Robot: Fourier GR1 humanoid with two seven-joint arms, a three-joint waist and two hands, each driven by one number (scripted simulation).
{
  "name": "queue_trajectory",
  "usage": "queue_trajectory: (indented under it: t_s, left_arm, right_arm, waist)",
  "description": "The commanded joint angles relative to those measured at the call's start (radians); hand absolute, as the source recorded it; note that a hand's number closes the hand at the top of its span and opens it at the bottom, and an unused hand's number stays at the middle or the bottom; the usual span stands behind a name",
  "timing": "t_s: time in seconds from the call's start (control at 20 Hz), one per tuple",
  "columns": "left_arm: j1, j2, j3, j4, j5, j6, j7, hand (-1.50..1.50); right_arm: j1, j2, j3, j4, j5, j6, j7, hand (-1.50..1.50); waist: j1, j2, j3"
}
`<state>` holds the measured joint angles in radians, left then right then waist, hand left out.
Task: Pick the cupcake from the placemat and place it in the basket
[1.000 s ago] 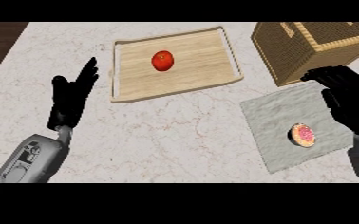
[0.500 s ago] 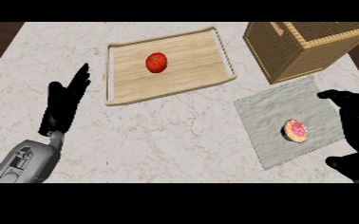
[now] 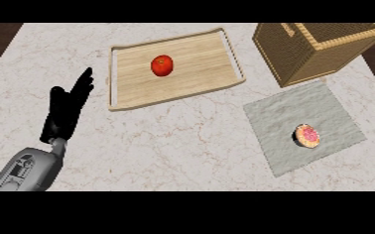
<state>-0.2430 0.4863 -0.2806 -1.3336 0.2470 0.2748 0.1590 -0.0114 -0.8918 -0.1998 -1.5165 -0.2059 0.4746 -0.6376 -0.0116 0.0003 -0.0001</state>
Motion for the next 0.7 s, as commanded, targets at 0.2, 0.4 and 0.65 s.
queue_trajectory:
  t_s: [0.2, 0.4, 0.65]
  left_arm:
    - [-0.004, -0.001, 0.014, 0.031, -0.007, -0.033, -0.028, 0.00]
    - [-0.044, -0.003, 0.026, 0.010, -0.017, -0.024, 0.034, 0.00]
    - [0.021, -0.006, 0.028, -0.042, -0.010, -0.053, 0.030, 0.00]
  right_arm:
    - [0.071, -0.277, 0.037, 0.039, 0.163, 0.235, -0.174, -1.50]
    - [0.055, -0.273, 0.103, 0.032, 0.198, 0.192, -0.172, -1.50]
    - [0.037, -0.305, 0.115, 0.196, 0.240, 0.174, -0.295, -1.50]
  waist:
    - [0.005, 0.002, 0.001]
    - [0.015, 0.001, 0.001]
    - [0.030, 0.003, 0.002]
